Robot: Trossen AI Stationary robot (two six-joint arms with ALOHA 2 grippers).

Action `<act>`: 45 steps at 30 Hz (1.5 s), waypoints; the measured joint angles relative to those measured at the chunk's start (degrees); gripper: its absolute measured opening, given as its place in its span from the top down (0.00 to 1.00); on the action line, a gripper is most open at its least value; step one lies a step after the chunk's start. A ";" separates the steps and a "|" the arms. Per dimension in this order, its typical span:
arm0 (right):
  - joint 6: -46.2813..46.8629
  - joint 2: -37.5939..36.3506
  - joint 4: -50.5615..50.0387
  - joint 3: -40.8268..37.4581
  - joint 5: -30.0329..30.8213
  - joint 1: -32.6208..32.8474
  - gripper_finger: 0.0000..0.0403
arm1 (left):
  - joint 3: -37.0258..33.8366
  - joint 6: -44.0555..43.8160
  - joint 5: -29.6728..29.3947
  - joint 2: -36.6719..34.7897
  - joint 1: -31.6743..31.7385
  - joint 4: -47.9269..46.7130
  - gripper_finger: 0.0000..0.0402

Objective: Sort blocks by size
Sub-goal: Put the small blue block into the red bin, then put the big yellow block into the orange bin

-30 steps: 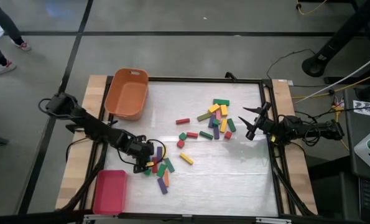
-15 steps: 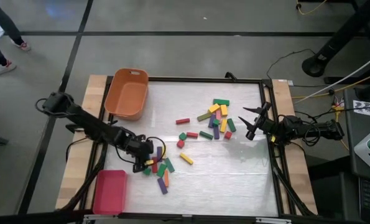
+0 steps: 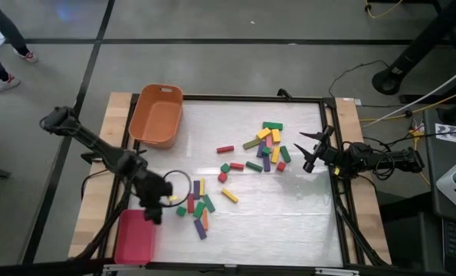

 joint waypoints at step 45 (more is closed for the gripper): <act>-1.46 0.00 -1.15 0.02 -0.61 -0.01 0.48 | -1.02 -18.52 -41.41 5.40 10.69 3.67 0.56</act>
